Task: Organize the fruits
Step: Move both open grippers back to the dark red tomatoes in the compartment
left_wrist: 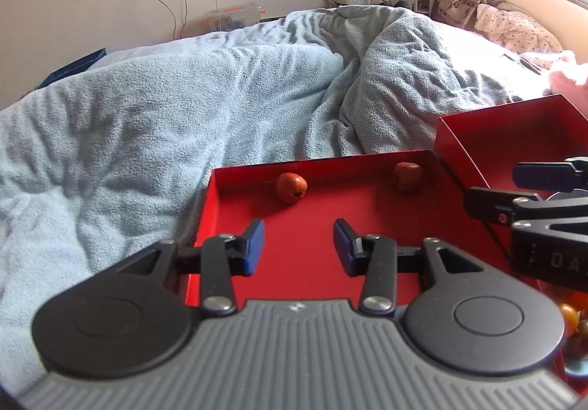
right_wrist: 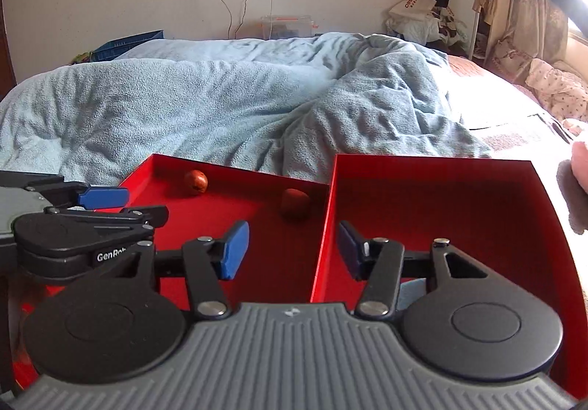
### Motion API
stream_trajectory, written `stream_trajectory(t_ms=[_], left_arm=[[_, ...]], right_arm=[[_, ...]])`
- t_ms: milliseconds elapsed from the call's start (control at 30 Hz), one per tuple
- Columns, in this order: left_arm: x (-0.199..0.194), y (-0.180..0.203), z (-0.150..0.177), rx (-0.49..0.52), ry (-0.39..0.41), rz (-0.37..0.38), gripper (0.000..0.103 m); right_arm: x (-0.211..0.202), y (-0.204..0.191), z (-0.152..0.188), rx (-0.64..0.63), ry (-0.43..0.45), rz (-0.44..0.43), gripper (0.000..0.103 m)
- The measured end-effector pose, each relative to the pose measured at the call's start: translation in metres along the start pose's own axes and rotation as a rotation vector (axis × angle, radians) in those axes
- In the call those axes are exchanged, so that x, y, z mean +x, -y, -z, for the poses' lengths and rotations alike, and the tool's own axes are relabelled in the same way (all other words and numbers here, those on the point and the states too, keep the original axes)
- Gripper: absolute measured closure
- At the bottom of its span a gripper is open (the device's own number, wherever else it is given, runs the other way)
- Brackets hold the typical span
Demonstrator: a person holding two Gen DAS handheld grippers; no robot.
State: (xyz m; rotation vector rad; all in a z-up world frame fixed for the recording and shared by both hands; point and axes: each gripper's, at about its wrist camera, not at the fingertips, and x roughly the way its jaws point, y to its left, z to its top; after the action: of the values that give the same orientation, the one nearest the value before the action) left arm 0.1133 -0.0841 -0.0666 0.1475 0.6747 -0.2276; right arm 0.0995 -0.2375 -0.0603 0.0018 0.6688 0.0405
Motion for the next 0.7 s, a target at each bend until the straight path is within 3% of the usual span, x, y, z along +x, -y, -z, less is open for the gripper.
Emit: stream_trajectory(t_ms=[167, 400, 533, 700], left_arm=[[0.014, -0.012, -0.003, -0.021, -0.007, -0.006, 0.058], [0.040, -0.024, -0.005, -0.064, -0.037, -0.003, 0.058], [0.045, -0.028, -0.005, -0.078, -0.042, 0.003, 0.058], [0.050, -0.032, -0.004, -0.100, -0.060, -0.010, 0.058]], right_arm=[[0.056, 0.004, -0.012, 0.072, -0.087, -0.010, 0.053], [0.095, -0.002, -0.025, 0.053, -0.110, -0.006, 0.056], [0.110, -0.011, -0.030, -0.002, -0.123, 0.040, 0.056], [0.130, -0.031, -0.033, -0.145, -0.144, 0.156, 0.056]])
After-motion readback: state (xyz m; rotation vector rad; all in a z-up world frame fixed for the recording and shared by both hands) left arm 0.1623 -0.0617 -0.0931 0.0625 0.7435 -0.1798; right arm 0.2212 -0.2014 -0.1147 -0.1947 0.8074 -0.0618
